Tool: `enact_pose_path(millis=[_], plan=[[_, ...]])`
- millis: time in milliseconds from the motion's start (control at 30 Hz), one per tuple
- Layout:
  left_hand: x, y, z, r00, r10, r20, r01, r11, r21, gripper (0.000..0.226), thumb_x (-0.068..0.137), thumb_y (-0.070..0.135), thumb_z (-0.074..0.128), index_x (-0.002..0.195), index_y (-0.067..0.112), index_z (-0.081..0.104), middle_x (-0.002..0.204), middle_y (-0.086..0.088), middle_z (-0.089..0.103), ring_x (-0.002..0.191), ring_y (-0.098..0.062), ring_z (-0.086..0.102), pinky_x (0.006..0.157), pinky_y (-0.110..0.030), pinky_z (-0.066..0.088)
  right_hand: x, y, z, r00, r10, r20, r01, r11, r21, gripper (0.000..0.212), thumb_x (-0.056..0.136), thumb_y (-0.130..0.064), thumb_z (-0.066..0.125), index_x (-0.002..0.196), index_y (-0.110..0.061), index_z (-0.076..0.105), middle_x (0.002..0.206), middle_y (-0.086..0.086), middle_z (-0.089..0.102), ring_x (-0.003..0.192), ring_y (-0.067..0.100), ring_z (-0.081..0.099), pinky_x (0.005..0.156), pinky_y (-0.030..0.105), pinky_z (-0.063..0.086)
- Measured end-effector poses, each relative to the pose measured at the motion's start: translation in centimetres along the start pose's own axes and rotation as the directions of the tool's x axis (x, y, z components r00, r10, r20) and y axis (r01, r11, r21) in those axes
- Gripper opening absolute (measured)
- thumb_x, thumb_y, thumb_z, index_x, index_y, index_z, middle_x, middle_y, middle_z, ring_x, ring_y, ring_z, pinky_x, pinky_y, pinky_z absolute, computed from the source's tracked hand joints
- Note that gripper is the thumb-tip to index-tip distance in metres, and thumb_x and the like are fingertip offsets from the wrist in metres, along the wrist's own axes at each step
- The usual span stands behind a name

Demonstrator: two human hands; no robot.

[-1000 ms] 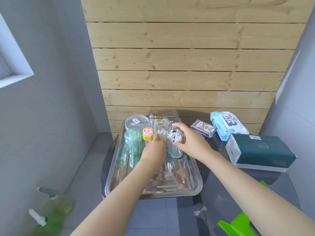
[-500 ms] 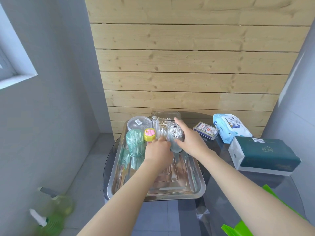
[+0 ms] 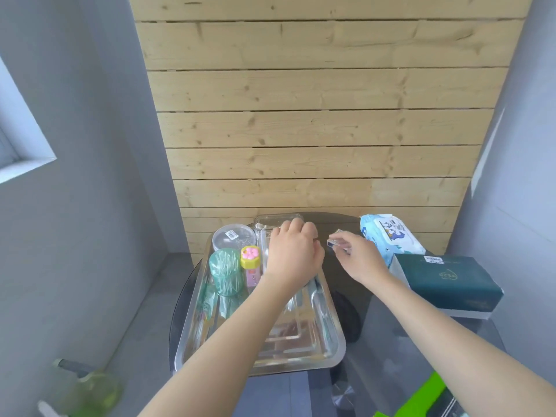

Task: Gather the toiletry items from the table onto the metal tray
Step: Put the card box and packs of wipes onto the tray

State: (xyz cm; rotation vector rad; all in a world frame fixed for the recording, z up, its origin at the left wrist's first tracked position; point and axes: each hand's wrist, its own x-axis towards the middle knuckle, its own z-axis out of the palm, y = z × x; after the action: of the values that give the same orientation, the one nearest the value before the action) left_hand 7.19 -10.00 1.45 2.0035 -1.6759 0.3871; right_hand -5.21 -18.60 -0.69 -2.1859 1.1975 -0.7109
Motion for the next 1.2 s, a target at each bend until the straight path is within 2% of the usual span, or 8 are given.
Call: enact_pose_path(millis=[133,233,433,567,733,867,1000,1200], plan=[[4.1,3.0,1.3,0.969,0.047,0.241,-0.05,0.999,0.004,0.034,0.089,0.016,0.044,0.117,0.01,0.06,0.115,-0.011,0.06,0.11,-0.032,0.053,0.09,-0.037,0.038,1.8,1.7,-2.6,0.995,0.08,-0.059,-0.092,0.968,-0.235,0.031,0.092,-0.015,0.051,0.121,-0.016,0.06,0.126,0.007,0.065,0.112,0.026,0.06,0.077,0.027,0.043],[6.9,4.8,3.9,0.879,-0.032,0.476,0.038,0.999,-0.003,0.039,0.091,0.011,0.042,0.129,0.007,0.051,0.128,-0.015,0.049,0.12,-0.032,0.044,0.095,-0.038,0.039,3.0,3.4,-4.2,0.989,0.132,-0.064,-0.145,0.95,-0.276,0.036,0.091,-0.011,0.05,0.125,-0.015,0.06,0.13,0.009,0.062,0.115,0.027,0.058,0.08,0.029,0.045],[10.0,6.5,10.5,0.676,-0.192,0.711,0.23,0.972,0.043,0.061,0.089,0.046,0.044,0.14,0.013,0.038,0.145,-0.018,0.034,0.132,-0.035,0.032,0.105,-0.042,0.035,5.2,7.1,-6.7,0.991,0.125,-0.043,-0.132,0.929,-0.346,0.038,0.089,-0.006,0.048,0.122,-0.016,0.062,0.134,0.006,0.056,0.121,0.025,0.052,0.093,0.03,0.044],[10.6,6.6,13.3,0.71,-0.26,0.655,0.302,0.952,0.05,0.076,0.078,0.058,0.057,0.138,0.018,0.036,0.14,-0.018,0.039,0.128,-0.035,0.039,0.104,-0.043,0.034,6.1,8.8,-7.7,0.983,0.184,-0.009,-0.174,0.912,-0.371,0.032,0.088,-0.01,0.05,0.116,-0.017,0.064,0.129,0.008,0.057,0.116,0.029,0.05,0.087,0.03,0.044],[11.2,7.1,13.4,0.763,-0.273,0.586,0.357,0.934,-0.029,0.069,0.074,0.048,0.067,0.134,0.024,0.042,0.132,-0.012,0.047,0.123,-0.032,0.043,0.103,-0.04,0.033,6.3,9.9,-8.1,0.966,0.258,0.027,-0.236,0.918,-0.319,0.034,0.085,-0.024,0.059,0.118,-0.017,0.062,0.127,0.007,0.054,0.112,0.025,0.053,0.085,0.031,0.045],[11.1,7.5,10.5,0.875,-0.258,0.411,0.336,0.933,-0.129,0.067,0.075,0.051,0.065,0.135,0.029,0.046,0.131,-0.01,0.05,0.123,-0.031,0.043,0.103,-0.039,0.032,6.7,10.0,-7.9,0.942,0.329,0.075,-0.288,0.9,-0.328,0.064,0.078,-0.049,0.063,0.134,-0.024,0.045,0.133,0.012,0.043,0.119,0.028,0.047,0.088,0.034,0.043],[10.2,7.3,7.6,0.892,-0.228,0.391,0.309,0.938,-0.159,0.066,0.074,0.053,0.066,0.133,0.032,0.047,0.128,-0.009,0.052,0.122,-0.03,0.044,0.103,-0.039,0.033,7.5,9.5,-7.5,0.915,0.372,0.158,-0.283,0.869,-0.406,0.091,0.074,-0.059,0.063,0.148,-0.028,0.021,0.151,0.004,0.034,0.133,0.028,0.039,0.088,0.033,0.04],[8.7,5.9,5.6,0.914,-0.195,0.355,0.273,0.944,-0.185,0.067,0.071,0.043,0.07,0.134,0.032,0.047,0.127,-0.007,0.05,0.12,-0.03,0.043,0.103,-0.036,0.03,7.9,7.9,-6.9,0.898,0.412,0.155,-0.312,0.844,-0.436,0.086,0.077,-0.039,0.065,0.149,-0.035,0.017,0.15,0.007,0.035,0.13,0.03,0.042,0.094,0.034,0.044]])
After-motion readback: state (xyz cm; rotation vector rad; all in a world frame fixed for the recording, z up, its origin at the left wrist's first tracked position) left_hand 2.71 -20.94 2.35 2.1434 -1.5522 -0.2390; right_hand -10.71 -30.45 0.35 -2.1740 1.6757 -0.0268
